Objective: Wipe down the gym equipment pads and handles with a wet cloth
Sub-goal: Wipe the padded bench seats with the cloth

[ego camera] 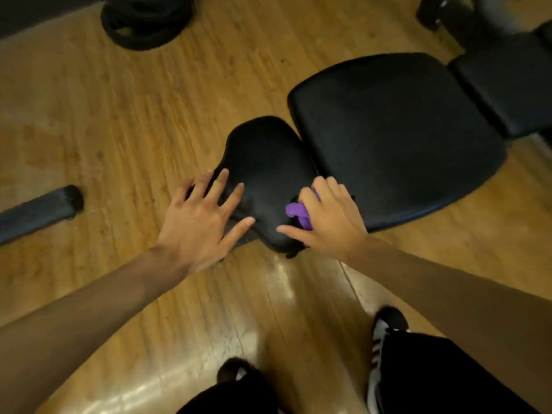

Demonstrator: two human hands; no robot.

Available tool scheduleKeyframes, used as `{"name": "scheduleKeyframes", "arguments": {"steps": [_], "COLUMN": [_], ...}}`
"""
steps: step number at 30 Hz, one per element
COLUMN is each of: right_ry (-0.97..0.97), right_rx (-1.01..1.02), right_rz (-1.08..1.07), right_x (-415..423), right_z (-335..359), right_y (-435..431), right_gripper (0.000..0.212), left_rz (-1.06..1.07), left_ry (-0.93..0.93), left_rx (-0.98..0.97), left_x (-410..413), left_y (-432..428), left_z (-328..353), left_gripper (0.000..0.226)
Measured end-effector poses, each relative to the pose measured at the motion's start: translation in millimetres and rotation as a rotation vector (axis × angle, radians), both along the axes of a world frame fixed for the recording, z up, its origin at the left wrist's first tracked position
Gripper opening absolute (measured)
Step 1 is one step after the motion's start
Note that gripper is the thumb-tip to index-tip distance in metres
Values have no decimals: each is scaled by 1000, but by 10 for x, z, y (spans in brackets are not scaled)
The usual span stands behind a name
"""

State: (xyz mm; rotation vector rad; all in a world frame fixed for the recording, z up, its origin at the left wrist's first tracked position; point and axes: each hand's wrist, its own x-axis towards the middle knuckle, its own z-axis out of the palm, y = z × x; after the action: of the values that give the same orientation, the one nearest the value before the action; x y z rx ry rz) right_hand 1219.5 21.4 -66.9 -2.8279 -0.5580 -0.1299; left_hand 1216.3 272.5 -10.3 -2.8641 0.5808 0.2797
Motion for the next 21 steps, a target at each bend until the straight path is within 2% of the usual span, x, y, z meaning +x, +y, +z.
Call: {"name": "scheduleKeyframes", "arguments": {"steps": [2, 5, 8, 12, 16, 21], "right_ry": [91, 118, 80, 6, -149, -274], "right_rx": [89, 114, 121, 42, 33, 166], "right_rz": [-238, -527, -772, -1074, -1361, -1792], "right_x": [-196, -549, -931, -1837, -2875, -4398], "right_z": [576, 1580, 2630, 3898, 4844, 5443], "right_y": [-223, -720, -1275, -2151, -2850, -3200], "right_gripper": [70, 73, 74, 72, 62, 67], "left_rz": [-85, -251, -453, -689, -1019, -1412], "left_ry": [46, 80, 64, 42, -4, -46], "left_rx": [4, -34, -108, -178, -251, -231], "left_x": [-40, -6, 126, -76, -678, -2078], "left_y": [-196, -626, -1237, -2385, -3721, -5196], "left_z": [574, 1547, 2537, 3658, 4537, 5291], "left_gripper": [89, 85, 80, 82, 79, 81]}}
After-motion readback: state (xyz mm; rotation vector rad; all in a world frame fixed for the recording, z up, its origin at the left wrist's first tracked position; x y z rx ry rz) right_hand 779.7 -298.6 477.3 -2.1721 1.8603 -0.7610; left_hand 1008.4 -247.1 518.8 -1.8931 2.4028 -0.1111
